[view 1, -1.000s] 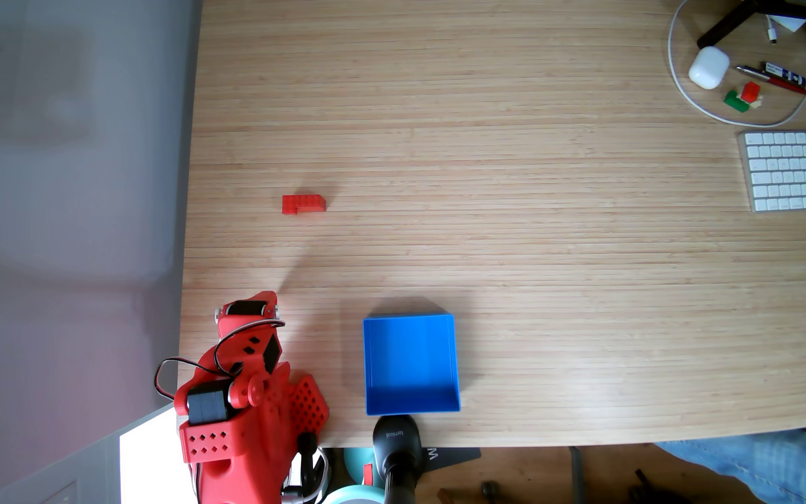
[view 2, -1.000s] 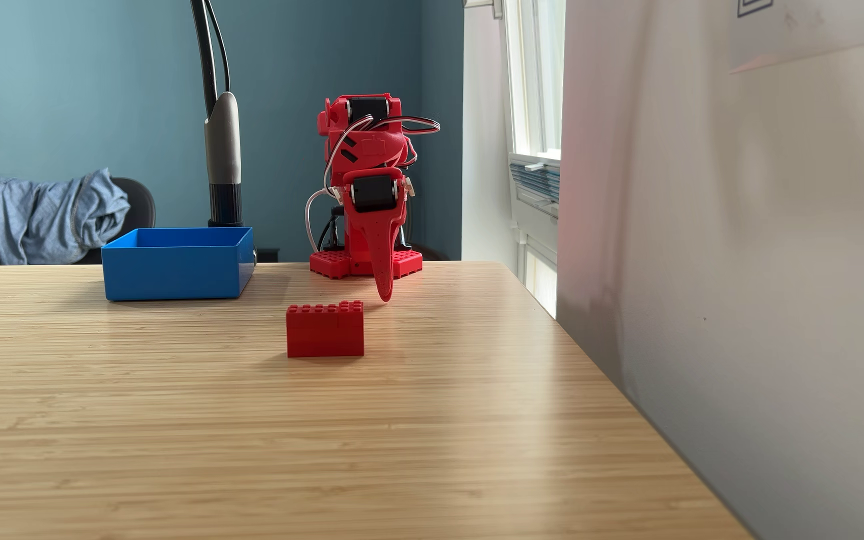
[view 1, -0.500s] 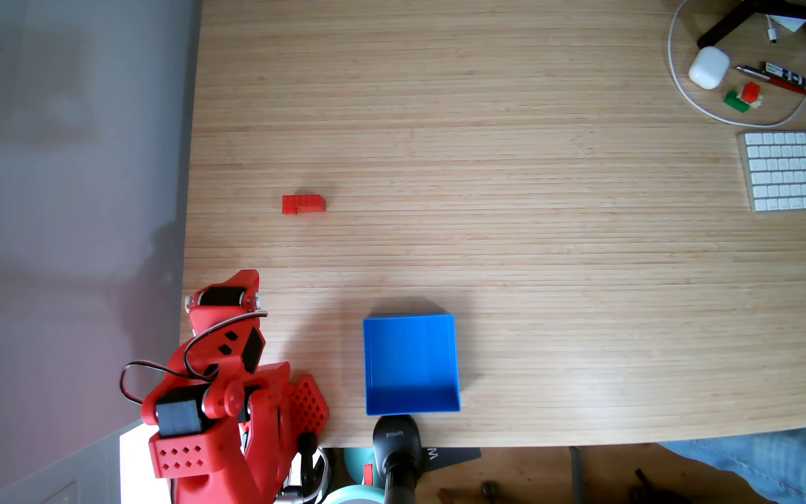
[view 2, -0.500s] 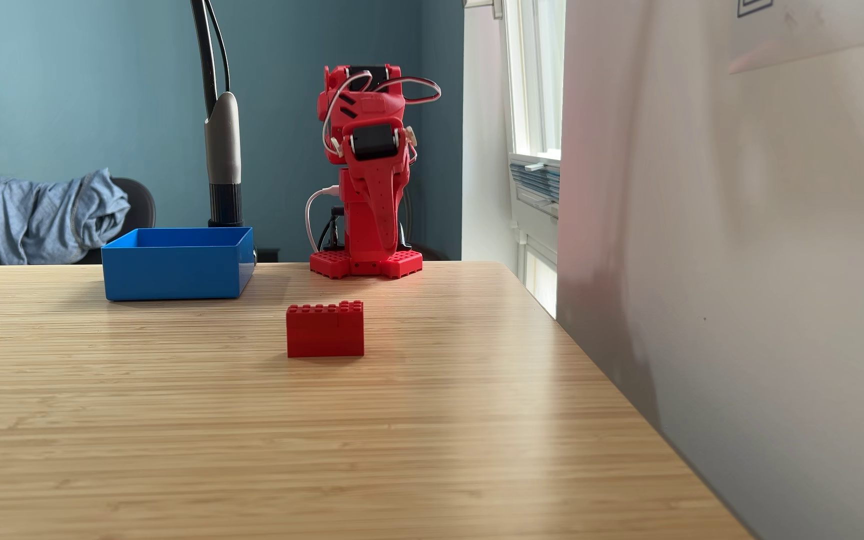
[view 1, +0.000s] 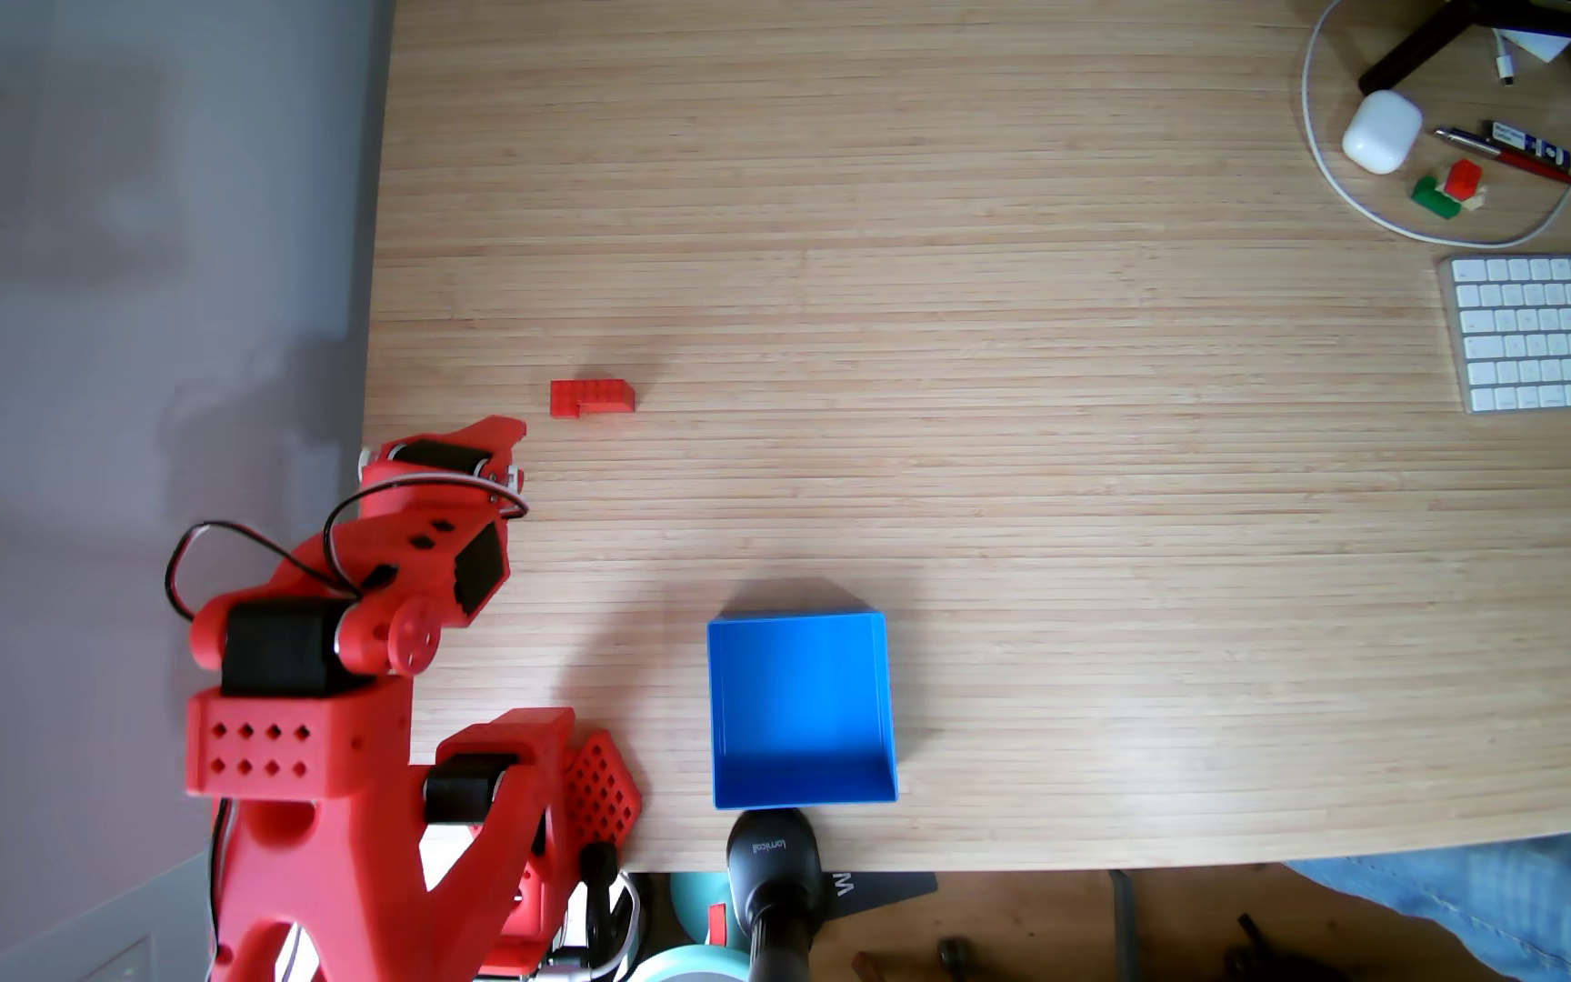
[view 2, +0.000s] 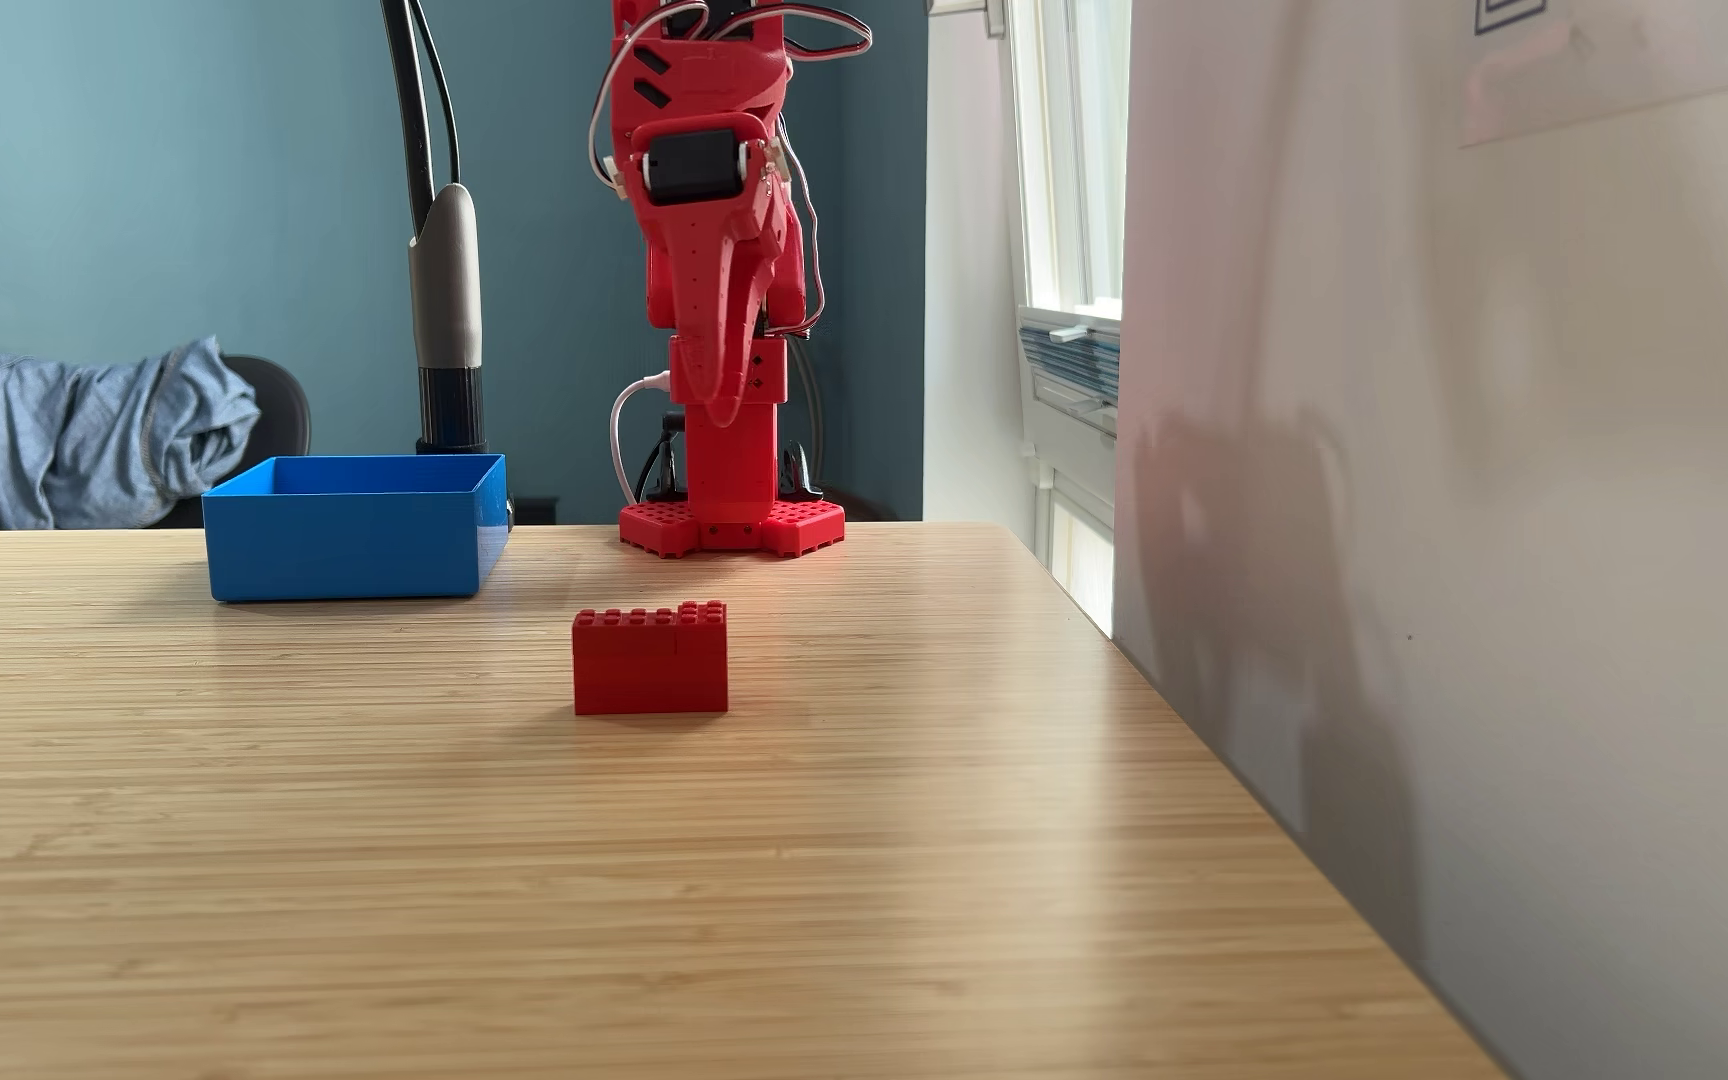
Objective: Put the red lego brick in blue bin
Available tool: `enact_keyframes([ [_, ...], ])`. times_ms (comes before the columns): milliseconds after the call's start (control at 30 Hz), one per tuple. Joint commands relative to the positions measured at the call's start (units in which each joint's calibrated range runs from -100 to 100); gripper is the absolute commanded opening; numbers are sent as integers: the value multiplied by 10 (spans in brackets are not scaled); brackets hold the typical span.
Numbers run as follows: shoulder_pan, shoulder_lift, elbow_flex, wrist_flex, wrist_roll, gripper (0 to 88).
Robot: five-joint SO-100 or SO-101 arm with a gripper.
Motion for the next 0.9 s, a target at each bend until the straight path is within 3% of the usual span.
enact_keyframes([
  [0,18,73,-110,17,6,177],
  [867,55,423,-390,60,49,218],
])
